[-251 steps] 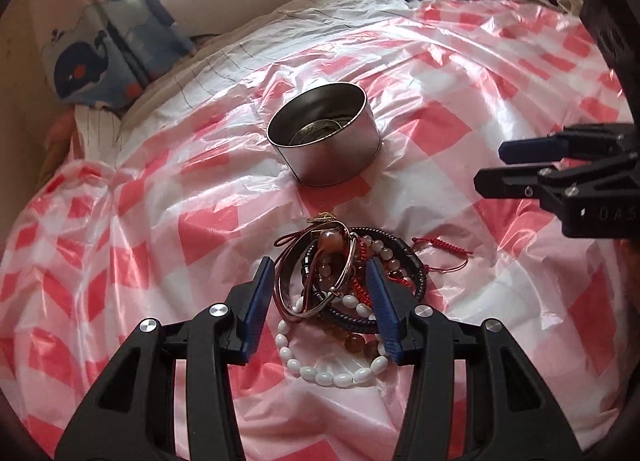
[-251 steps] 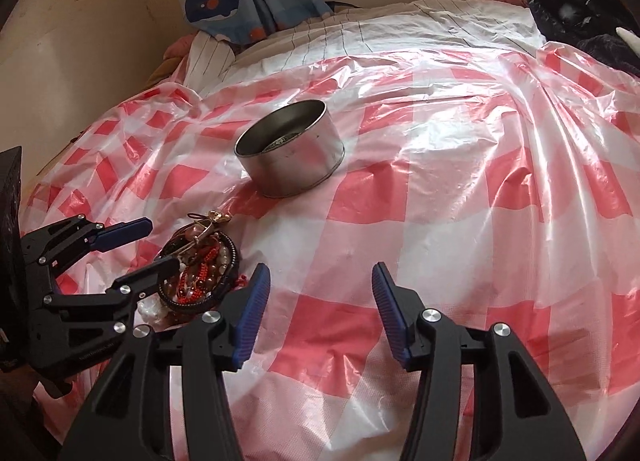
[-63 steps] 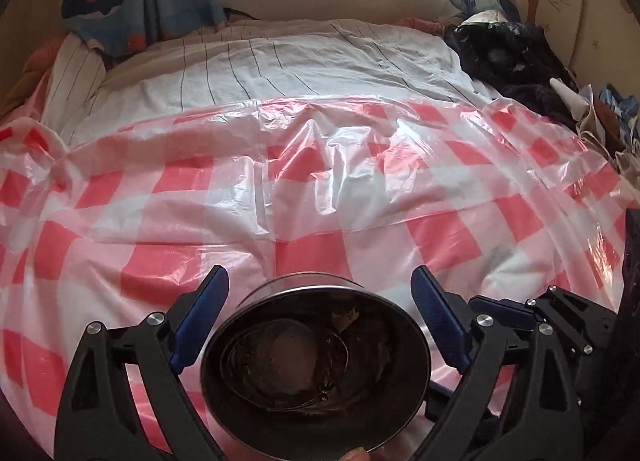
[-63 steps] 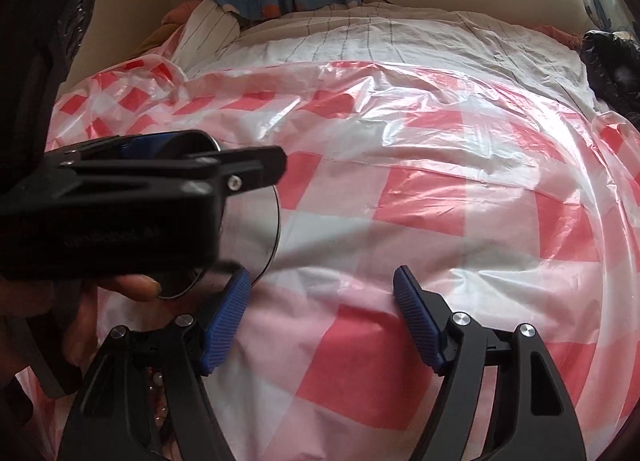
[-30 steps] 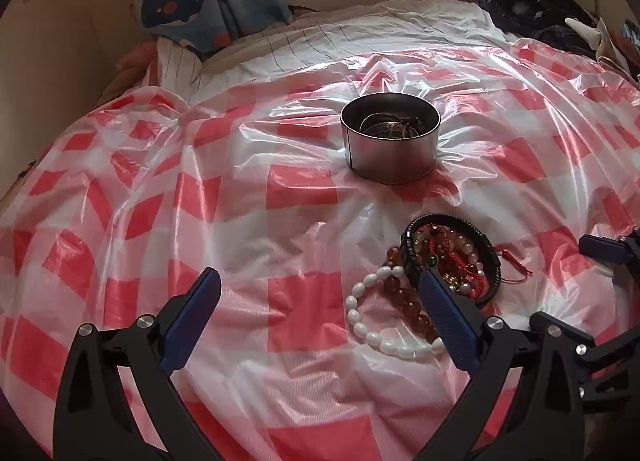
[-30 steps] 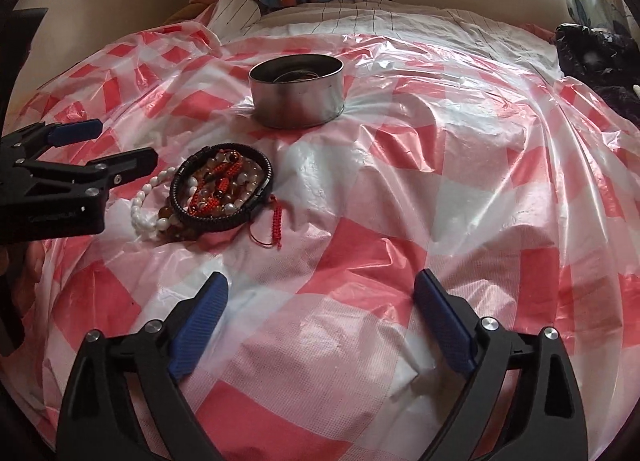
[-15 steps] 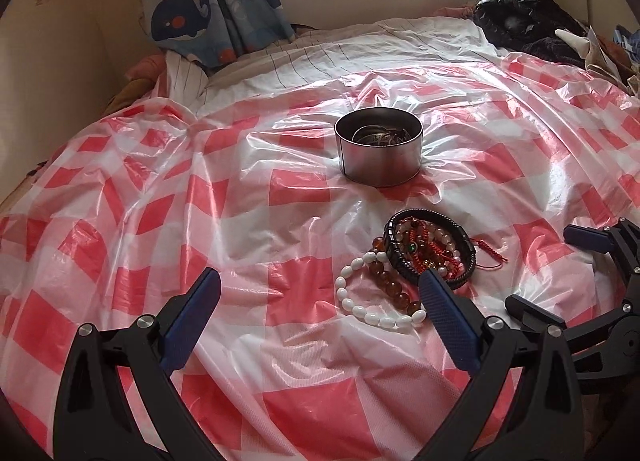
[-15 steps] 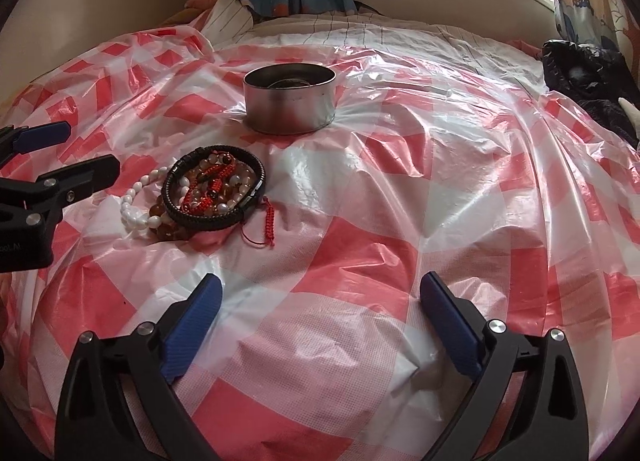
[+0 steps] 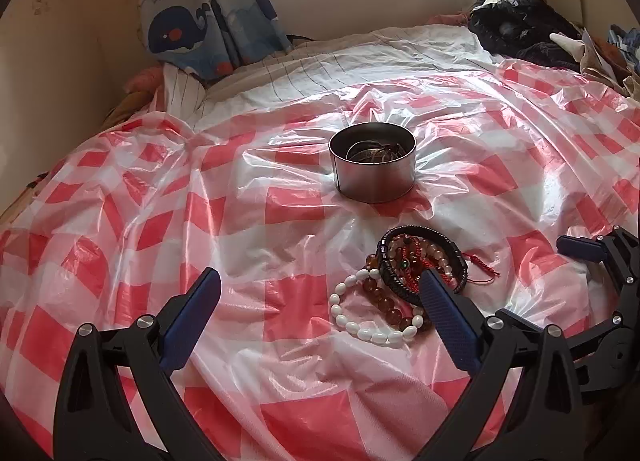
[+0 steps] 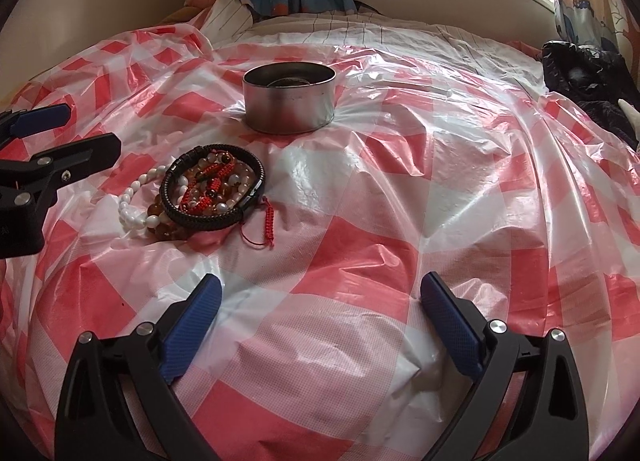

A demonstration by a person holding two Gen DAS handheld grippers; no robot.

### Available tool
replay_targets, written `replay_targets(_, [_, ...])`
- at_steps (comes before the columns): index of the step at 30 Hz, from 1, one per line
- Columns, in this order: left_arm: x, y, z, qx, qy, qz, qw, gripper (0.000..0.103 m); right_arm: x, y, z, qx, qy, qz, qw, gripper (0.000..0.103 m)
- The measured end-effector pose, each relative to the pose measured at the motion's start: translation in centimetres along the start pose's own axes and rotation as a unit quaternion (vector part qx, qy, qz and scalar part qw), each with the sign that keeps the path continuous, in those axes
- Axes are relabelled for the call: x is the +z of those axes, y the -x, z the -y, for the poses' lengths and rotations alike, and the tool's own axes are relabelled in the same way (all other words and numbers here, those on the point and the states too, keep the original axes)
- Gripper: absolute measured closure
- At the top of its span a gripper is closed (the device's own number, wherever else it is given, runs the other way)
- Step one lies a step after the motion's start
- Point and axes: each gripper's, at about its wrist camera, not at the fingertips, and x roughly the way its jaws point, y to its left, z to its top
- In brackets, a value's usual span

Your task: Organize jewelry

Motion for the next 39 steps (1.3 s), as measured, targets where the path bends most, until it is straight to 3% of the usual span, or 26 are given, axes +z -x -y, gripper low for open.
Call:
replay_targets(5, [-0.1,-0.5,-0.1,-0.008,0.005,-0.013,0.9999,0.008,0.0,0.0,0.0,0.000,-0.001,0.000,1.000,0.008])
replay_targets(9, [-0.6,-2.1,-2.4,-0.042,0.058,-0.052,0.9961,0.008,0.2,0.8,0.6,0.022,-0.019,0.017,0.999,0.008])
replay_targets(12, [-0.7,-2.1,-4.9,-0.044,0.103,-0.047,0.9925,0.008,1.1,2.0,0.9,0.035,-0.029,0.047,0.998,0.008])
replay_targets(14, [-0.7,-1.8,-6.2,-0.052,0.123,-0.038,0.9903,0.008,1.8,1.8,0.7,0.033,-0.016,0.044,0.998,0.010])
replay_targets(18, [-0.3,-1.8,-6.4,-0.103,0.141,-0.020,0.9844,0.008,3.3,0.5,0.6,0.050,-0.011,0.016,0.999,0.043])
replay_targets(20, [0.4,-2.2,-4.6,-0.134,0.114,-0.016,0.9843,0.008,3.7,0.1,0.9,0.051,-0.018,0.011,0.998,0.046])
replay_targets(22, [1.4,-3.1,-1.9,-0.133,0.061,-0.017,0.9891,0.010,3.7,0.2,1.5,0.055,-0.036,0.014,0.998,0.046])
replay_targets(23, [1.8,-4.0,-0.7,-0.133,0.038,-0.024,0.9901,0.014,3.6,0.2,1.7,0.057,-0.041,0.015,0.997,0.046])
replay_targets(25, [2.2,-5.6,0.9,-0.140,0.021,-0.047,0.9888,0.035,3.4,0.2,2.3,0.053,-0.050,0.014,0.997,0.046])
replay_targets(26, [2.2,-6.3,1.4,-0.142,0.019,-0.056,0.9881,0.041,3.3,0.2,2.6,0.053,-0.055,0.013,0.997,0.046])
replay_targets(28, [1.9,-7.5,1.9,-0.145,0.020,-0.076,0.9862,0.064,3.1,0.0,3.3,0.054,-0.072,0.009,0.996,0.043])
replay_targets(29, [1.7,-8.0,2.0,-0.144,0.020,-0.084,0.9858,0.069,3.1,-0.2,3.5,0.055,-0.078,0.008,0.995,0.043])
replay_targets(31, [1.5,-8.4,1.8,-0.141,0.023,-0.088,0.9859,0.091,3.0,-0.5,3.8,0.062,-0.089,0.003,0.994,0.041])
replay_targets(34, [1.7,-8.2,0.9,-0.152,0.046,-0.090,0.9833,0.094,2.8,-0.6,3.6,0.064,-0.088,0.003,0.994,0.041])
replay_targets(39, [2.0,-7.3,-2.4,-0.224,0.140,-0.078,0.9613,0.095,2.8,-0.2,2.7,0.066,-0.067,0.013,0.995,0.041])
